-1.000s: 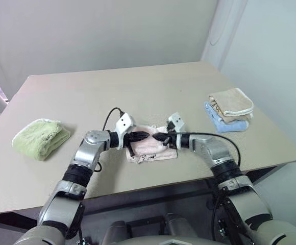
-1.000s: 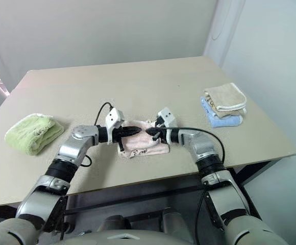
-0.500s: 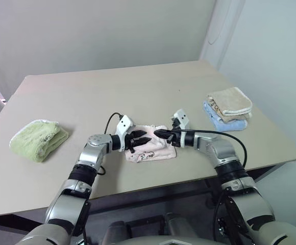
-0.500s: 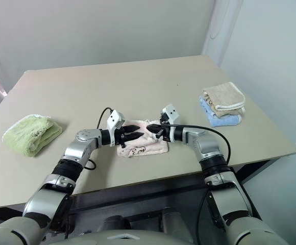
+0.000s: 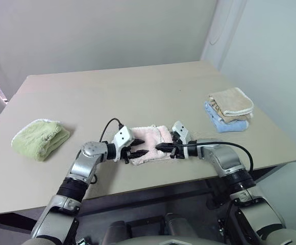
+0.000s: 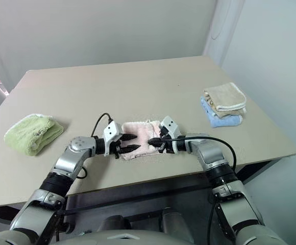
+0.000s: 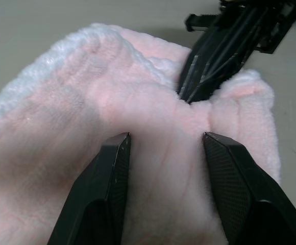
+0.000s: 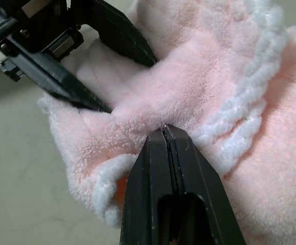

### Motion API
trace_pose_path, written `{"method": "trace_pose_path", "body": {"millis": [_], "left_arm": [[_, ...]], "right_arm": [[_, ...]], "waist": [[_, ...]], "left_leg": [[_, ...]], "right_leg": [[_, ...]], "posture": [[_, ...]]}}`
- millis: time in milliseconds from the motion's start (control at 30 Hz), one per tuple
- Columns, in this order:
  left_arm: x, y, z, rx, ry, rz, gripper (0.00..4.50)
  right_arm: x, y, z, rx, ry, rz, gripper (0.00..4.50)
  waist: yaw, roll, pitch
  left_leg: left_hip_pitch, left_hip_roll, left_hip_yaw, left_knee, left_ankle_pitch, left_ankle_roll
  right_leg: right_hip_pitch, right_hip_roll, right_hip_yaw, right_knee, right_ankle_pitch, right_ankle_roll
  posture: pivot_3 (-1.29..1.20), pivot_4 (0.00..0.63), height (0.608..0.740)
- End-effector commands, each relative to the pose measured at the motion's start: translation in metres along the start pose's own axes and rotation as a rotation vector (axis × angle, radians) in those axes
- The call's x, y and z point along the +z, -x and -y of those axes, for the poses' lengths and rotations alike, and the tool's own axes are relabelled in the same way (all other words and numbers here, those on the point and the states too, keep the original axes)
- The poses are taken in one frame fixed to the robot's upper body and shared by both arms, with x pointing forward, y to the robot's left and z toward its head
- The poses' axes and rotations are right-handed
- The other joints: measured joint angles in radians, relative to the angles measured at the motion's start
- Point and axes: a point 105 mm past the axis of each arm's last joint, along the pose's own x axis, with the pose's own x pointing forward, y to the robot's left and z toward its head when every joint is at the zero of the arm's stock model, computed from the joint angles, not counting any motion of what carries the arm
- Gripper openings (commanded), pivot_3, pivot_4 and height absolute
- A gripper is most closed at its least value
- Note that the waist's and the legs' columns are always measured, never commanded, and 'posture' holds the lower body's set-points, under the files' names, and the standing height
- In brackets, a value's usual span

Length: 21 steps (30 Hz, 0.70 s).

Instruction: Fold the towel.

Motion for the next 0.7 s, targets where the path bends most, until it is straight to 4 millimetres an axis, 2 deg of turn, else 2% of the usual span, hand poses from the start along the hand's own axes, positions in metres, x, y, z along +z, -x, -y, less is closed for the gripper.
{"method": "trace_pose_path", "body": {"millis": [33,67,167,267,433,500,567,700], "left_arm": [[0.01,0.002,0.002,-0.025,-0.019,0.025,2.38],[0.015,0.006,-0.001,-0.018,0.013,0.045,2.38],[0.032,0.021,-0.012,0.006,0.118,0.118,3.36],[0.051,0.043,-0.025,0.068,0.212,0.186,4.46],[0.05,0.079,-0.04,0.182,0.348,0.145,4.49],[0.038,0.091,-0.043,0.231,0.46,0.096,4.49],[0.022,0.097,-0.037,0.235,0.599,0.036,4.49],[0.005,0.093,-0.024,0.22,0.783,-0.024,4.49]], "right_arm": [[0.019,0.006,0.003,-0.005,0.008,0.071,0.0],[0.024,0.008,0.002,0.001,-0.004,0.094,0.0],[0.032,0.014,0.0,0.019,-0.038,0.142,0.0],[0.032,0.018,-0.002,0.02,-0.061,0.155,0.0],[0.035,0.024,-0.004,0.027,-0.122,0.187,0.0],[0.042,0.029,-0.003,0.04,-0.175,0.208,0.0],[0.049,0.034,-0.003,0.071,-0.256,0.217,0.0],[0.062,0.043,-0.004,0.116,-0.334,0.244,0.0]], "waist": [[0.0,0.0,0.0],[-0.001,0.0,0.0],[-0.001,0.0,0.001],[-0.004,0.0,0.001],[-0.003,0.0,0.001],[-0.003,0.0,0.001],[-0.003,0.0,0.001],[-0.002,-0.001,0.002]], "left_leg": [[0.0,0.0,0.0,0.0,0.0,0.0],[0.0,0.0,0.0,0.0,0.0,0.0],[0.0,0.0,0.0,0.0,0.0,0.0],[-0.001,0.0,0.0,0.0,0.0,0.0],[0.0,0.001,0.0,-0.001,0.0,0.0],[0.0,0.001,0.0,-0.001,0.0,0.0],[0.0,0.001,0.0,0.0,0.0,0.0],[0.0,0.001,-0.001,-0.001,0.0,0.0]], "right_leg": [[0.0,0.0,0.0,0.0,0.0,0.0],[0.0,0.0,0.0,0.0,0.0,0.0],[0.0,0.0,0.0,0.0,0.0,0.0],[-0.001,0.0,0.0,0.0,0.0,0.0],[-0.001,0.001,0.0,0.0,0.0,0.0],[-0.001,0.0,0.0,0.0,0.0,0.0],[0.0,0.0,0.0,0.0,0.0,0.0],[-0.001,0.0,0.0,-0.001,0.0,0.0]], "posture": [[0.0,0.0,0.729],[0.0,0.0,0.729],[0.0,0.0,0.729],[0.0,0.0,0.729],[0.0,0.0,0.729],[0.0,0.0,0.729],[0.0,0.0,0.729],[0.0,0.0,0.729]]}}
